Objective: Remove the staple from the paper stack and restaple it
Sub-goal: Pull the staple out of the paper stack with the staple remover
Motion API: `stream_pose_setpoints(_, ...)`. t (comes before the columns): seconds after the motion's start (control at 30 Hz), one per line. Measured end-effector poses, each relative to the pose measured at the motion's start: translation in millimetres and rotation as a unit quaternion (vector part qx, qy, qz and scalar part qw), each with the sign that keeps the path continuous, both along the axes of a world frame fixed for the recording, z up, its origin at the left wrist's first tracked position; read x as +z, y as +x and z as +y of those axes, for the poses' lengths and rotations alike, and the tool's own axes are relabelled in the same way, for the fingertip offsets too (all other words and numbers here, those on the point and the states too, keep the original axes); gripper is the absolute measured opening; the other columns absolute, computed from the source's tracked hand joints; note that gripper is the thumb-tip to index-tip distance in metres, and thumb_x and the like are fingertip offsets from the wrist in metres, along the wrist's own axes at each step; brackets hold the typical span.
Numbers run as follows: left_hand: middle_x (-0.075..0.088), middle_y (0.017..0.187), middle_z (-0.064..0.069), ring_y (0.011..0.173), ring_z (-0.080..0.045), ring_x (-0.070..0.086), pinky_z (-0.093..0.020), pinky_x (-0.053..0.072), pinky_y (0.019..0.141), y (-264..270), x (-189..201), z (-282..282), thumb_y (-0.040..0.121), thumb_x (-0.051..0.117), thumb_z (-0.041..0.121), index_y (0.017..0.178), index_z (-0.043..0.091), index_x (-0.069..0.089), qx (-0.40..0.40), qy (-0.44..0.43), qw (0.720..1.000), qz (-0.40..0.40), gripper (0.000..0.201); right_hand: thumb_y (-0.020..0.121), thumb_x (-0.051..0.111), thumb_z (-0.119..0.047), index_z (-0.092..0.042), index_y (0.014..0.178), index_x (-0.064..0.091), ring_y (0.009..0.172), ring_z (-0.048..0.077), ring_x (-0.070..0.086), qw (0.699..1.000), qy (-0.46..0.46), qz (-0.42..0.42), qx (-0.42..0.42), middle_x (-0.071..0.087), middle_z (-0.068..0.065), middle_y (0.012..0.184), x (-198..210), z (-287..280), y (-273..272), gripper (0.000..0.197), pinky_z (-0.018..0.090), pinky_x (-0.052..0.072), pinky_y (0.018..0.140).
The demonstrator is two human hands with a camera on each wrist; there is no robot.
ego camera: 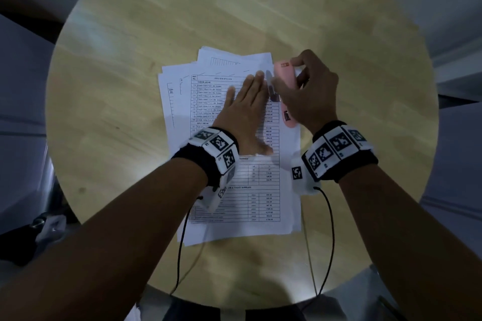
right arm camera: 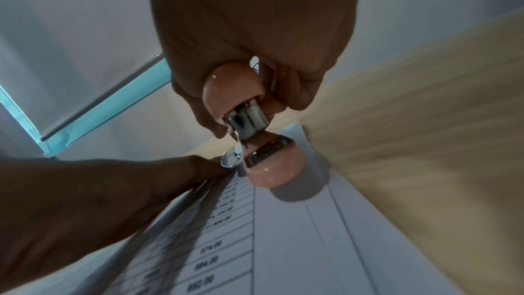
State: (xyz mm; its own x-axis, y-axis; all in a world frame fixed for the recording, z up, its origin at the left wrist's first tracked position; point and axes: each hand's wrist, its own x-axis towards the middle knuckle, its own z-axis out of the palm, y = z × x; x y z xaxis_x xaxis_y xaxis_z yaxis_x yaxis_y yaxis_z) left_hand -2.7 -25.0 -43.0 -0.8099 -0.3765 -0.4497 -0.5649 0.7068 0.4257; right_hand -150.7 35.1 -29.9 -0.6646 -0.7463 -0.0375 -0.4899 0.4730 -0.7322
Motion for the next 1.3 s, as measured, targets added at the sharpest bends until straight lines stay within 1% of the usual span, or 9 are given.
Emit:
stream_pose_setpoints(0.1, -0.017, 0.163, -0.009, 0.151, -0.025, -0.015, -0.048, -0.001, 0.123, 4.1, 3.3, -9.0, 0.064, 0.085, 0.048, 0.155, 0.008, -0.003, 0.015, 0.013, 0.999, 0.03, 0.133, 0.082, 0.078, -0.035, -0.013, 0.099, 0.064, 0.048, -0.013, 0.056, 1.0, 0.014, 0.02, -0.01, 0.051, -0.019, 0.052, -0.5, 1.2, 1.9, 0.032, 0.004, 0.035, 0.046)
stream_pose_setpoints(0.2, -0.018, 0.163, -0.009, 0.15, -0.028, -0.017, -0.048, -0.004, 0.122, 11.8, -0.1, -8.4, 0.061, 0.081, 0.06, 0.155, 0.011, -0.005, 0.053, -0.032, 0.998, 0.02, 0.137, 0.079, 0.078, -0.039, -0.019, 0.1, 0.064, 0.045, -0.008, 0.054, 0.999, 0.045, 0.027, -0.001, 0.052, -0.018, 0.052, -2.5, 1.1, 4.8, 0.033, 0.005, 0.032, 0.046)
stream_pose_setpoints(0.3, -0.021, 0.163, -0.006, 0.15, -0.026, -0.02, -0.05, -0.005, 0.122, 14.9, -1.7, -6.3, 0.061, 0.077, 0.067, 0.155, 0.012, -0.008, 0.061, -0.04, 0.997, 0.0, 0.139, 0.079, 0.078, -0.038, -0.018, 0.102, 0.065, 0.05, -0.002, 0.056, 0.998, 0.056, 0.03, 0.016, 0.054, -0.017, 0.054, -3.7, -0.3, 8.5, 0.033, 0.02, 0.045, 0.053)
stream_pose_setpoints(0.37, -0.021, 0.163, -0.006, 0.15, -0.026, -0.019, -0.052, -0.002, 0.122, 14.2, -0.9, -7.5, 0.059, 0.077, 0.068, 0.155, 0.011, -0.004, 0.059, -0.041, 0.997, -0.006, 0.138, 0.078, 0.077, -0.04, -0.018, 0.101, 0.064, 0.055, 0.012, 0.063, 0.998, 0.056, 0.035, 0.016, 0.061, -0.01, 0.059, -5.5, -2.5, 10.9, 0.034, 0.028, 0.054, 0.057)
stream_pose_setpoints(0.47, -0.021, 0.163, -0.008, 0.15, -0.029, -0.019, -0.054, -0.001, 0.122, 13.2, -0.1, -8.3, 0.056, 0.078, 0.069, 0.155, 0.011, 0.0, 0.047, -0.045, 0.998, -0.017, 0.139, 0.078, 0.076, -0.043, -0.019, 0.101, 0.062, 0.06, 0.02, 0.068, 0.997, 0.055, 0.043, 0.02, 0.068, -0.001, 0.066, -8.5, -6.3, 11.8, 0.036, 0.037, 0.059, 0.059)
stream_pose_setpoints(0.83, -0.024, 0.161, -0.009, 0.148, -0.032, -0.023, -0.057, -0.003, 0.121, 10.7, 1.7, -7.7, 0.058, 0.077, 0.069, 0.154, 0.011, 0.0, 0.031, -0.046, 0.998, -0.032, 0.136, 0.088, 0.072, -0.046, -0.016, 0.11, 0.059, 0.079, 0.032, 0.069, 0.982, 0.089, 0.142, 0.084, 0.073, 0.006, 0.09, -6.3, -14.7, 7.1, 0.039, 0.04, 0.058, 0.062)
stream_pose_setpoints(1.03, -0.024, 0.162, -0.009, 0.148, -0.033, -0.022, -0.057, -0.002, 0.121, 10.6, -0.1, -7.8, 0.057, 0.075, 0.072, 0.154, 0.013, 0.003, 0.025, -0.058, 0.997, -0.036, 0.135, 0.089, 0.071, -0.04, -0.015, 0.111, 0.059, 0.079, 0.036, 0.066, 0.973, 0.089, 0.171, 0.124, 0.071, 0.008, 0.091, -6.8, -27.2, -0.4, 0.036, 0.037, 0.054, 0.064)
stream_pose_setpoints(1.13, -0.024, 0.161, -0.01, 0.148, -0.034, -0.023, -0.058, -0.002, 0.12, 10.1, -0.4, -7.9, 0.057, 0.074, 0.074, 0.154, 0.013, 0.002, 0.021, -0.06, 0.997, -0.042, 0.135, 0.084, 0.074, -0.04, -0.015, 0.105, 0.059, 0.073, 0.032, 0.067, 0.987, 0.081, 0.113, 0.08, 0.071, 0.004, 0.082, -10.7, -27.6, -0.7, 0.035, 0.034, 0.054, 0.061)
stream_pose_setpoints(1.3, -0.025, 0.161, -0.008, 0.148, -0.033, -0.024, -0.058, -0.004, 0.12, 10.7, 0.6, -9.1, 0.056, 0.074, 0.074, 0.155, 0.013, 0.0, 0.026, -0.043, 0.998, -0.039, 0.138, 0.082, 0.073, -0.032, -0.013, 0.099, 0.055, 0.072, 0.032, 0.067, 0.997, 0.066, 0.03, -0.027, 0.071, 0.004, 0.08, -15.1, -37.5, 11.5, 0.031, 0.042, 0.058, 0.065)
